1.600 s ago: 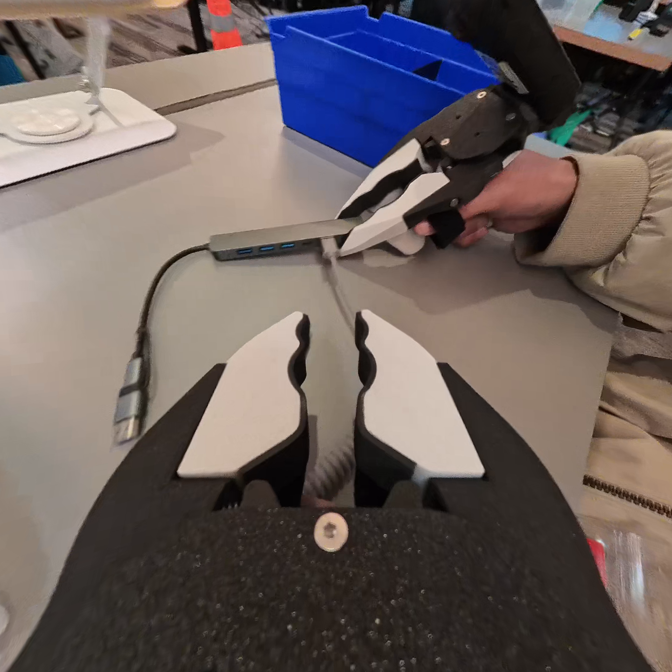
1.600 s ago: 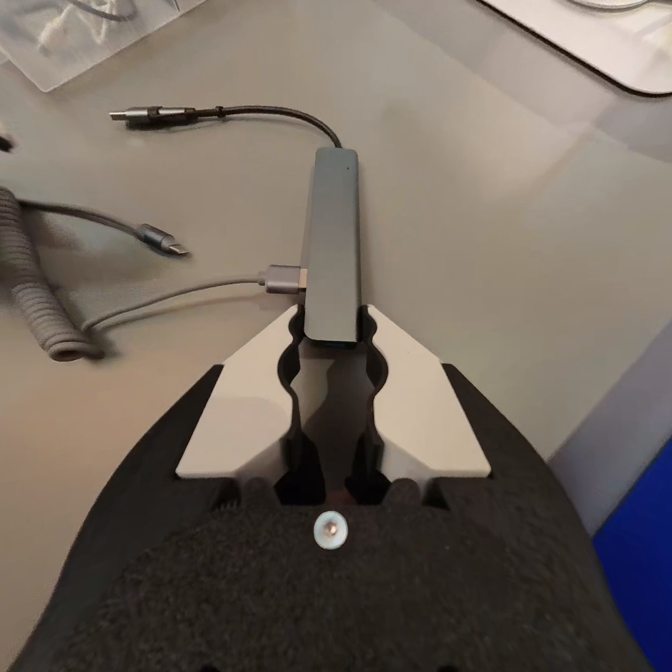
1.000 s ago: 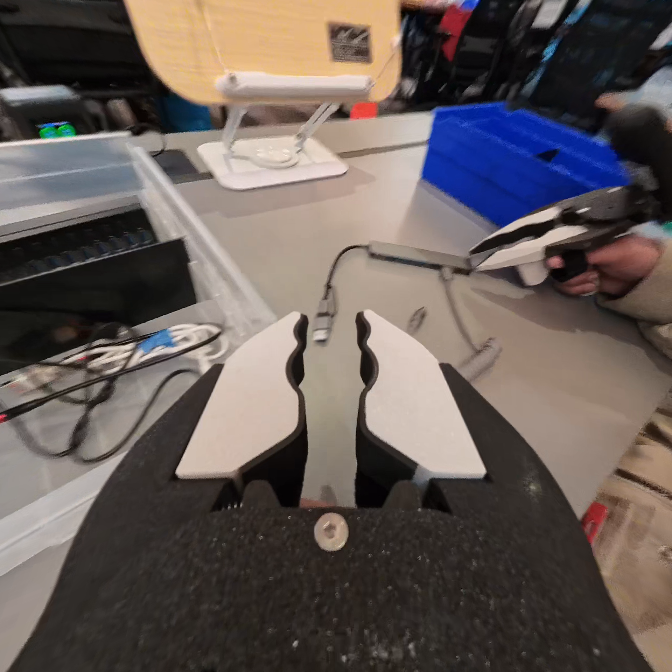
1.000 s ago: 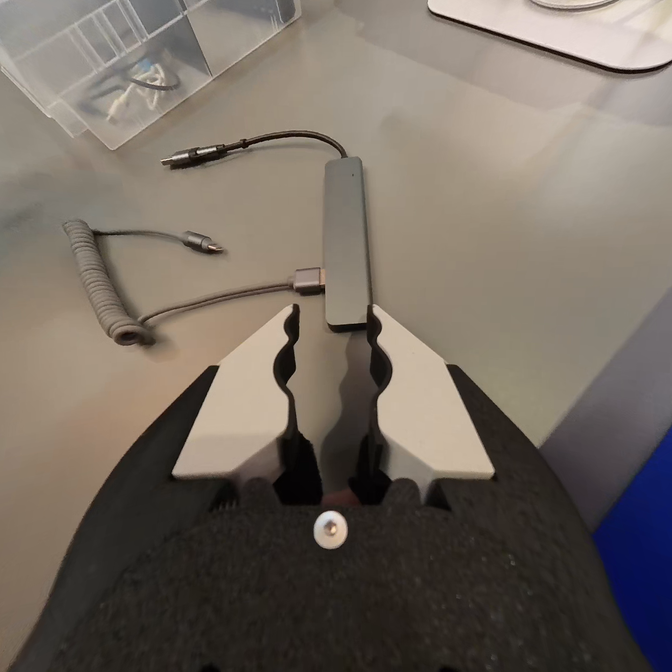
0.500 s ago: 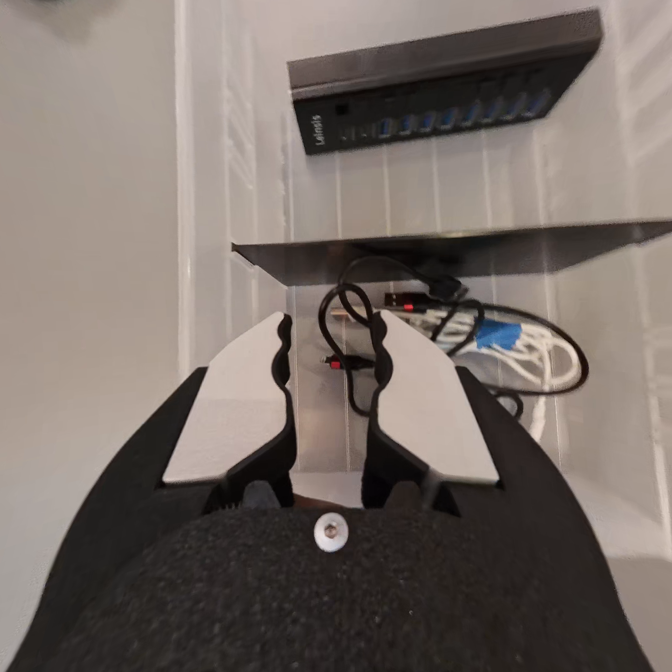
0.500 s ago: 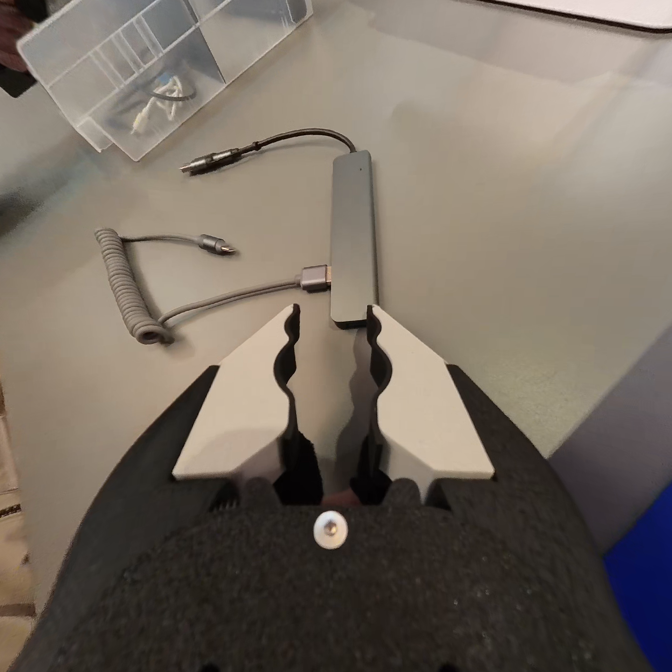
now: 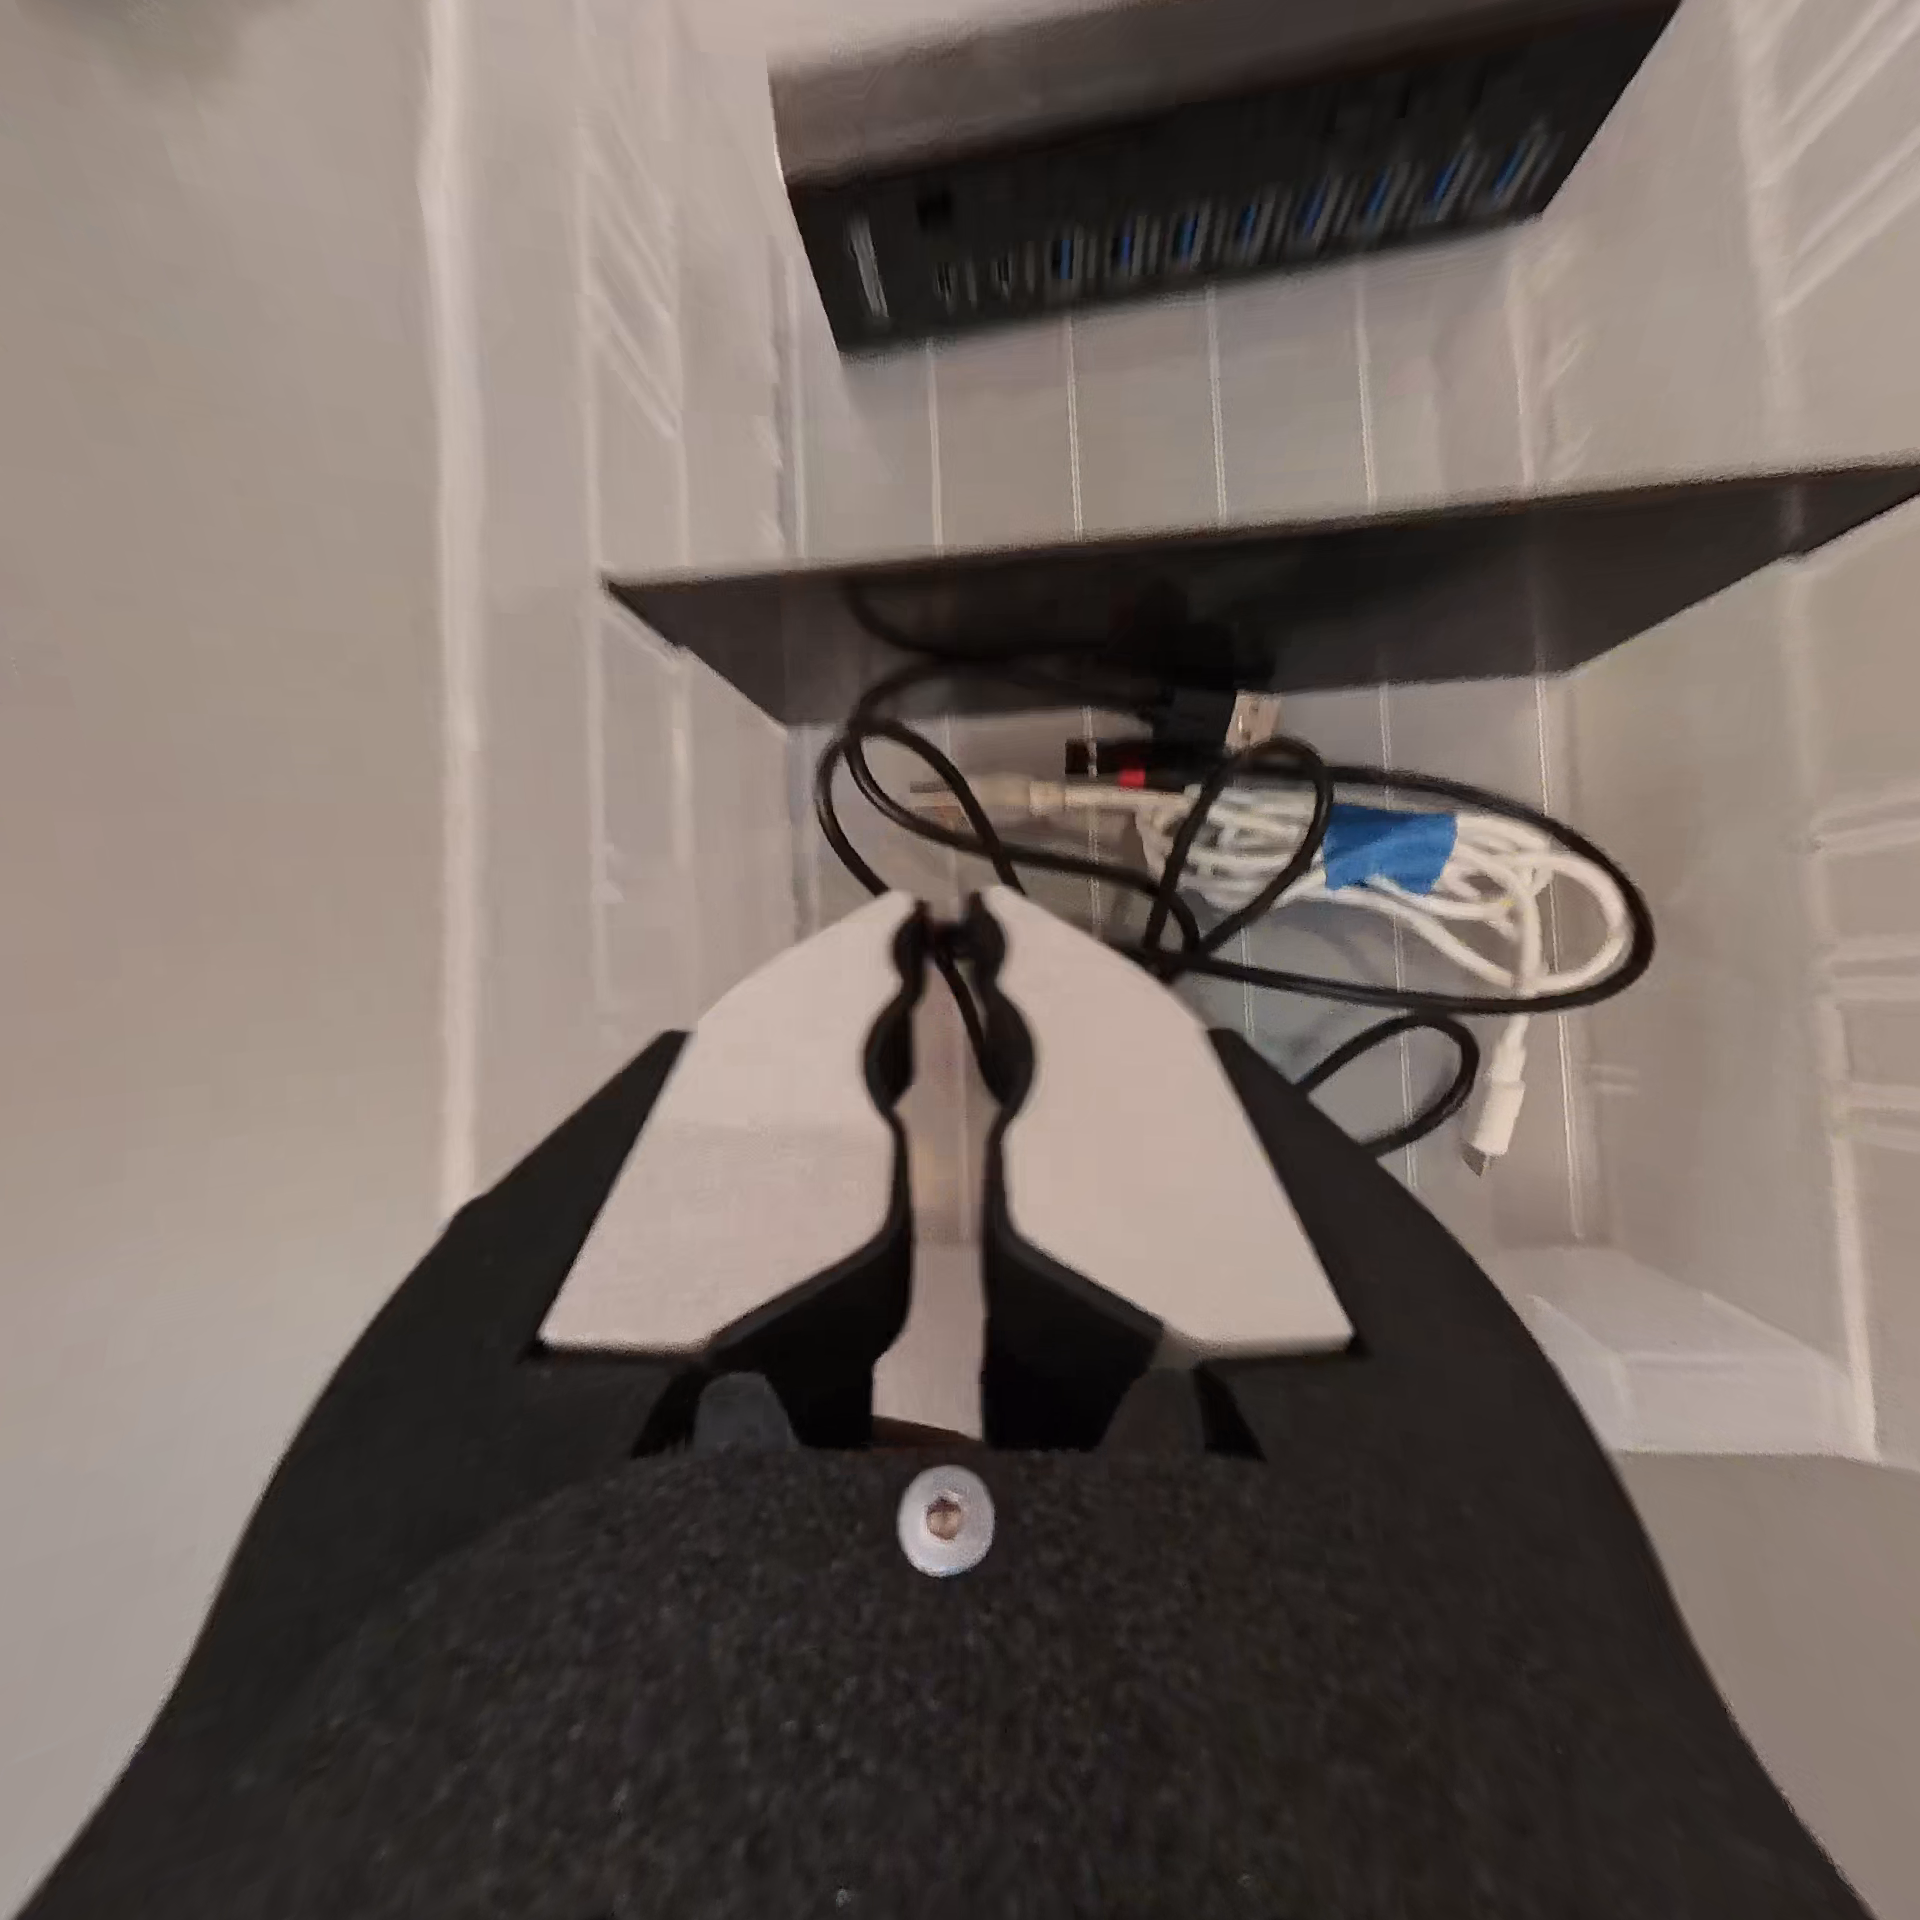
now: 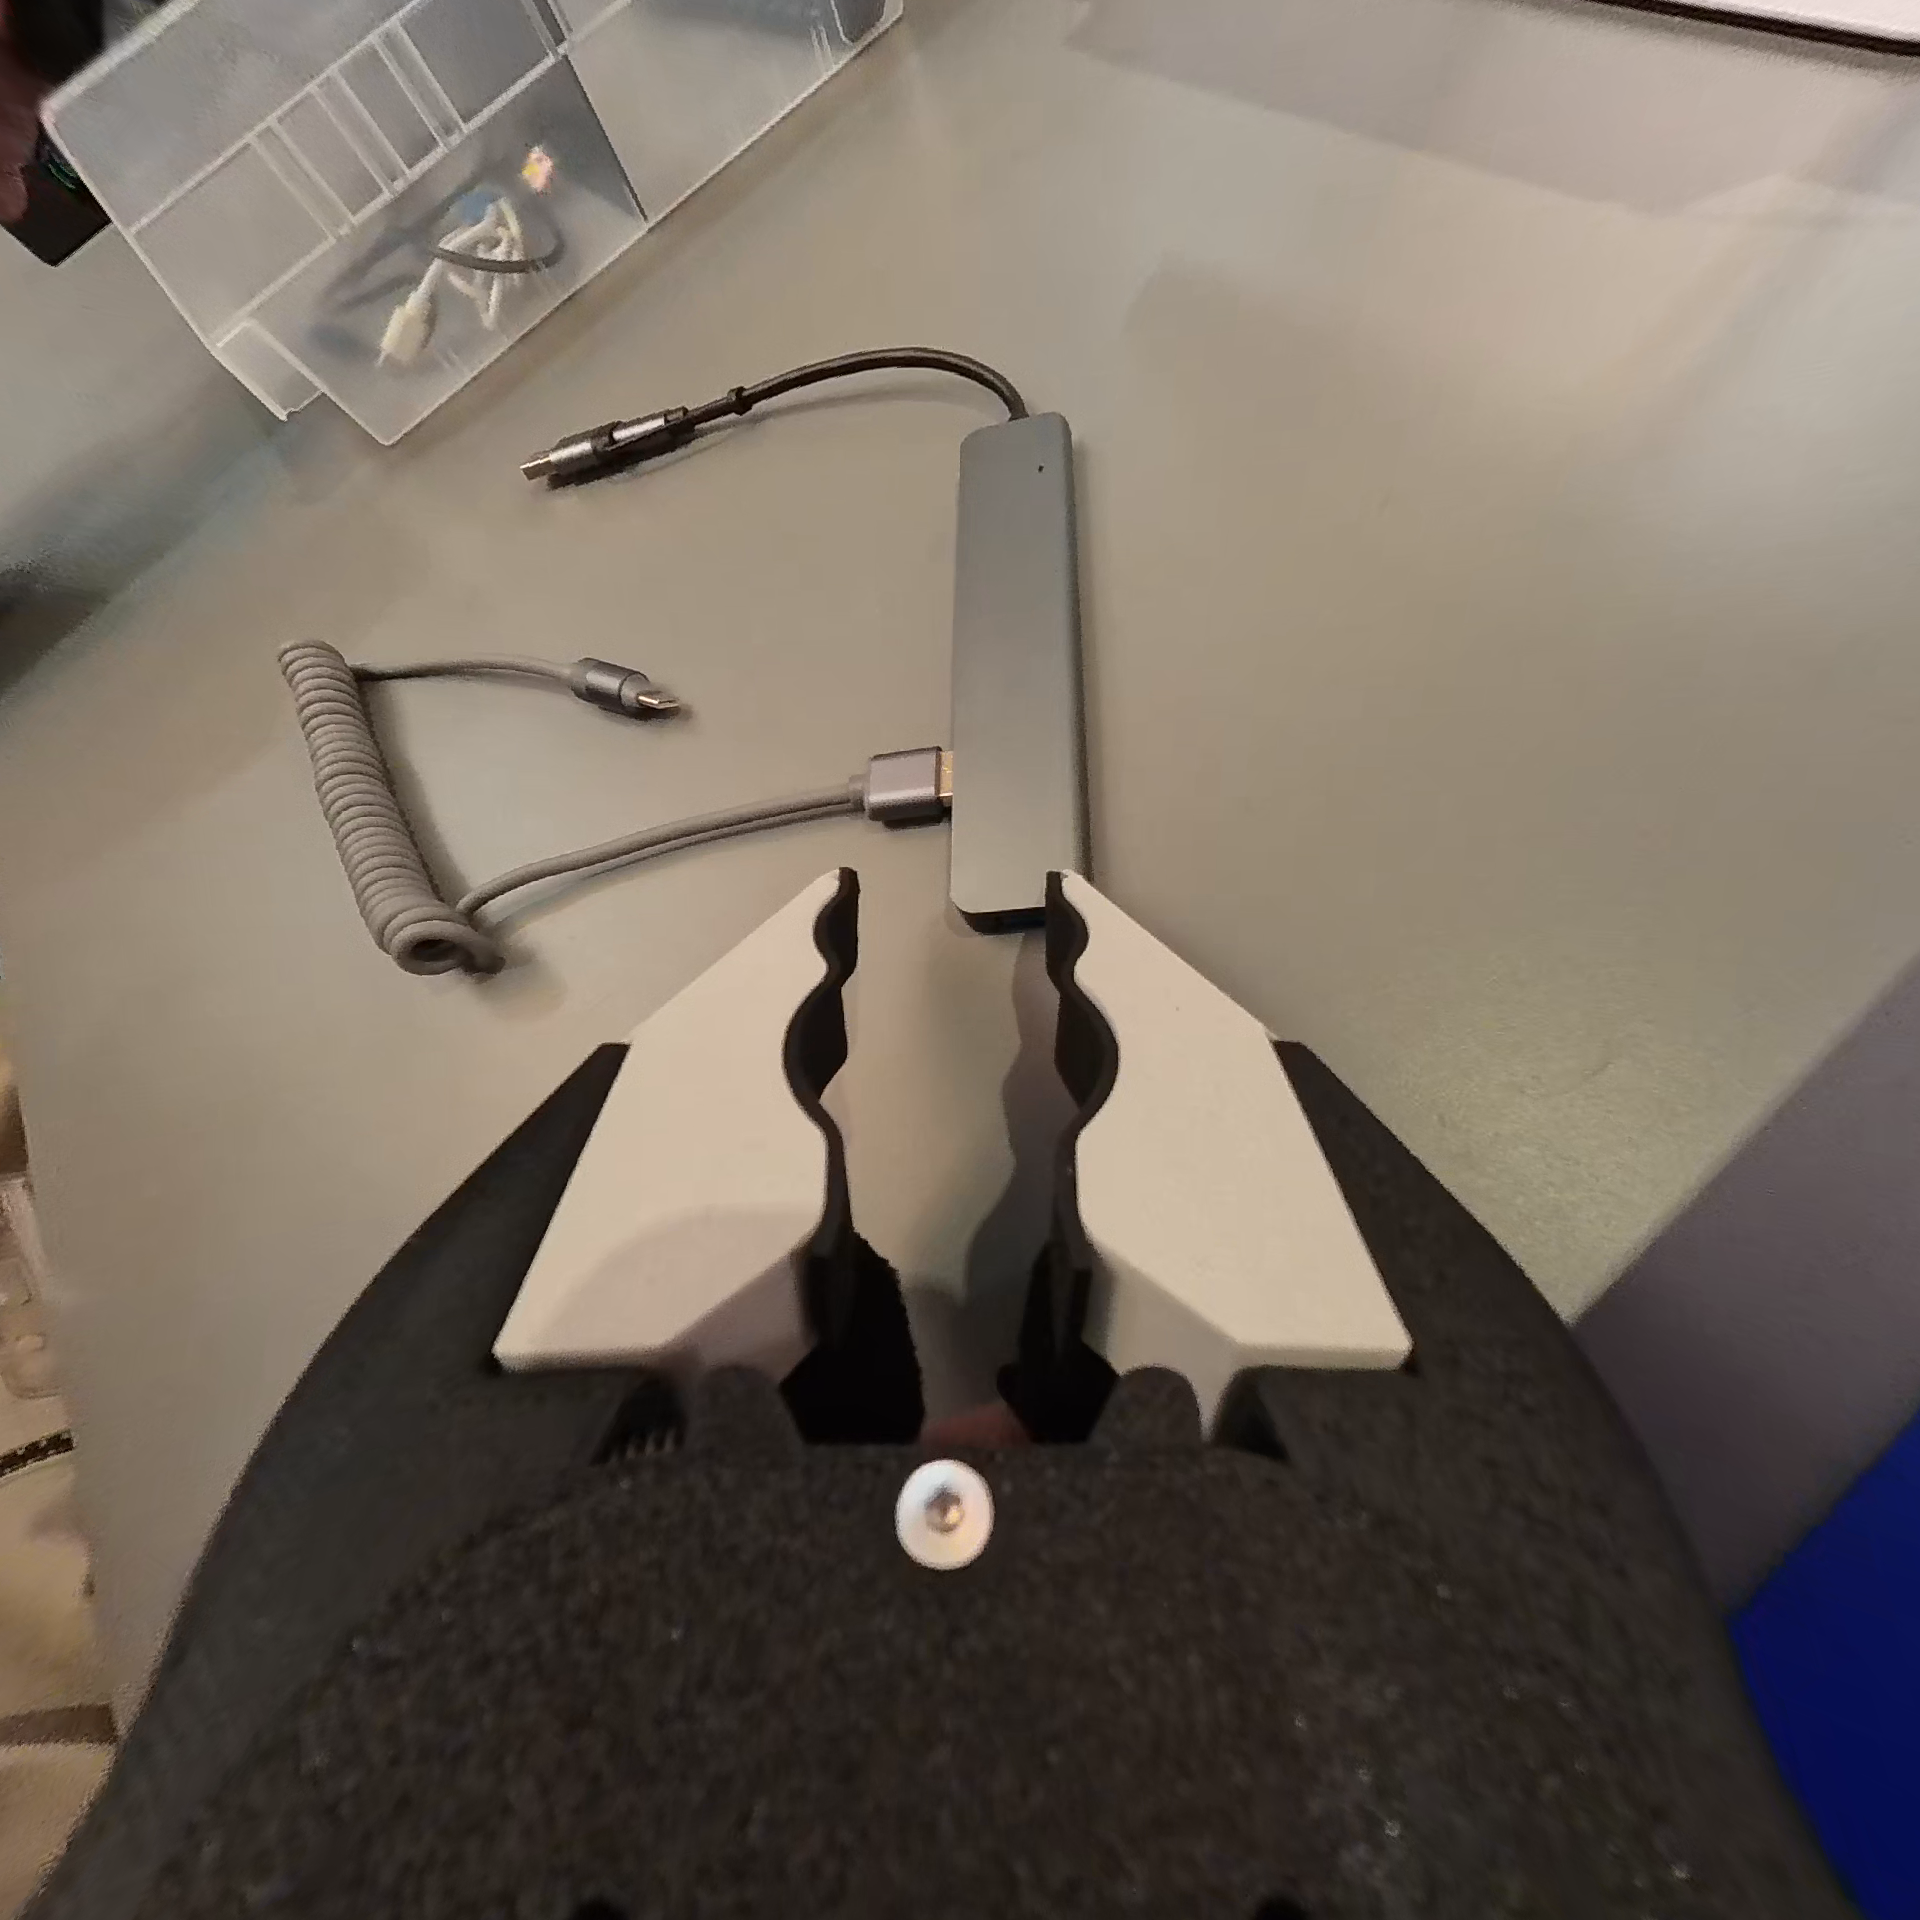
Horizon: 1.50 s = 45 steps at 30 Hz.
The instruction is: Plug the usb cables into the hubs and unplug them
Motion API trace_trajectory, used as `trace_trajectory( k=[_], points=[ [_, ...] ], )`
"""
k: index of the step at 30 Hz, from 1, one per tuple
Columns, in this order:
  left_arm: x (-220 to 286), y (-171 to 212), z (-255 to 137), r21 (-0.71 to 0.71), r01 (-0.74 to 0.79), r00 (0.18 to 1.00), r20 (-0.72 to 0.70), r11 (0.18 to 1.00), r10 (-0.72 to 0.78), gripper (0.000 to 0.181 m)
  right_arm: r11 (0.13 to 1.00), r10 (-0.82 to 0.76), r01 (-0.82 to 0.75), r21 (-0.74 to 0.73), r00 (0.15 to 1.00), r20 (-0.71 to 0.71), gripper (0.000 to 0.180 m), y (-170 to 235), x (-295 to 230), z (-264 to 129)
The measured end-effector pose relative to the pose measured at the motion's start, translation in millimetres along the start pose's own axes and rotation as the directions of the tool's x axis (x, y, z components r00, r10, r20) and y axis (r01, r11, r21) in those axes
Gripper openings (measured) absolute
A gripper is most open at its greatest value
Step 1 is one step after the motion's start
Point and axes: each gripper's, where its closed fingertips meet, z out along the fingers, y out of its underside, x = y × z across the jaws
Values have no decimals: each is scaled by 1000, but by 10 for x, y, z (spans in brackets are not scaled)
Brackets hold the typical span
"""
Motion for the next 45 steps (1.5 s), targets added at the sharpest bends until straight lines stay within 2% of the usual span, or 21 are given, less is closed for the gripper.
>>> trace_trajectory(
  k=[1,2,6,11,13,15,21,24,27,29,31,34,37,40,43,45],
  points=[
    [0,92,58,-47,27,1000,10,999,-26,29,1000,-2,2,-2,1000,-1,35,6,-3,0],
    [-11,156,104,-67,66,998,20,996,-65,41,1000,-6,6,-3,1000,-2,35,8,-6,-3],
    [-25,163,145,-16,236,971,-15,972,-237,35,1000,-20,20,-6,1000,-8,35,22,-16,-15],
    [-148,84,185,19,240,966,91,971,-241,33,1000,-25,25,-11,1000,-4,35,28,-26,-9],
    [-141,105,252,-12,246,965,92,969,-244,23,1000,-28,28,-10,1000,-1,35,28,-32,-9],
    [-151,76,255,-5,257,963,90,966,-256,5,999,-31,31,-15,1000,-1,35,36,-34,-9],
    [-116,55,195,17,271,960,63,962,-271,3,999,-29,29,-13,1000,3,35,35,-36,-14],
    [-180,-77,-42,109,216,968,109,970,-227,3,1000,-26,26,-14,1000,8,35,37,-39,-14],
    [-240,-349,-426,253,92,973,184,963,-141,3,1000,-28,28,-15,1000,9,35,38,-42,-14],
    [-332,-488,-683,331,51,957,252,942,-140,3,999,-32,32,-16,999,8,35,40,-45,-13],
    [-331,-618,-849,399,0,959,260,917,-113,3,999,-38,38,-17,999,5,35,43,-47,-14],
    [-253,-757,-1013,473,-146,950,311,869,-9,3,999,-49,49,-19,999,-2,35,47,-47,-18],
    [-257,-805,-1150,538,-118,949,309,834,-65,3,998,-52,52,-19,999,-6,35,48,-46,-19],
    [-228,-850,-1219,576,-66,967,237,815,-89,3,998,-52,52,-17,999,-7,35,47,-46,-22],
    [-19,-917,-1374,614,99,993,-7,783,-121,2,998,-56,56,-7,998,-16,35,33,-40,-31],
    [226,-994,-1616,636,176,981,-173,751,-83,3,997,-71,71,18,997,-27,35,-4,-41,-48]
  ],
)
